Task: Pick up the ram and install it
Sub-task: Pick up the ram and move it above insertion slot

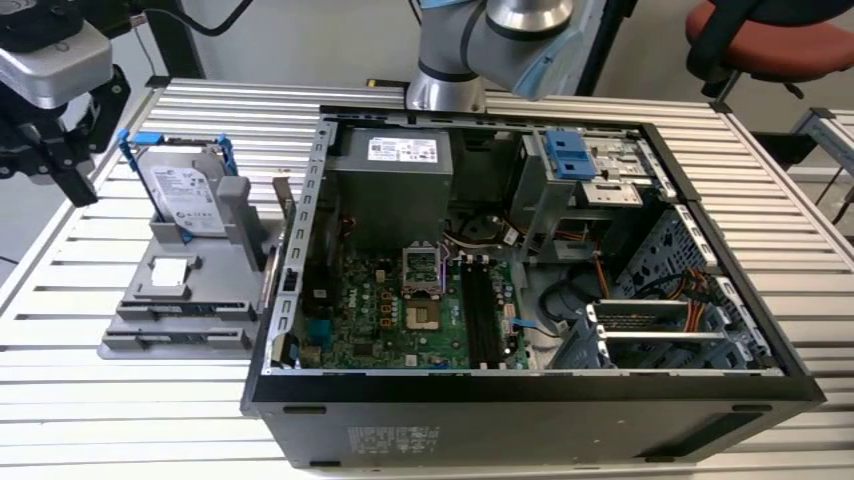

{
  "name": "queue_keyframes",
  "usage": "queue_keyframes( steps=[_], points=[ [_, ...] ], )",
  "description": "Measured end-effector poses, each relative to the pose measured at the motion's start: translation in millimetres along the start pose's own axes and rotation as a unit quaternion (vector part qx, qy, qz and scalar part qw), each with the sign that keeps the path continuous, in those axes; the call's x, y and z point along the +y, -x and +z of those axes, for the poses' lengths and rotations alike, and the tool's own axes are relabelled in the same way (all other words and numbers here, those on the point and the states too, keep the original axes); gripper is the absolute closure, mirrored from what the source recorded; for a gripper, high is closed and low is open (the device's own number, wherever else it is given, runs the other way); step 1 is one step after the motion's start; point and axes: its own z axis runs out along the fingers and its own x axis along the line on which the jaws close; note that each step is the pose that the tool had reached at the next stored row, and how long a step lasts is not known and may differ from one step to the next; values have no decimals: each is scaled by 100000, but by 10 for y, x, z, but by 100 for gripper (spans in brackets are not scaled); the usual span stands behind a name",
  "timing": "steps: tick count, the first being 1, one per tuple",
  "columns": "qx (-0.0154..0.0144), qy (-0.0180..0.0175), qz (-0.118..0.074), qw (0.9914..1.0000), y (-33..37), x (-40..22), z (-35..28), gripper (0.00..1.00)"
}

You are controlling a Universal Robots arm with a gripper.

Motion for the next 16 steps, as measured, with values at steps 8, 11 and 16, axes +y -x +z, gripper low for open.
queue_keyframes(
  steps=[8,11,16],
  points=[
    [219,87,-5847,99829,0,0,-1,100],
    [297,117,-7935,99684,0,0,-2,100],
    [444,175,-11941,99283,0,0,-2,100]
  ],
)
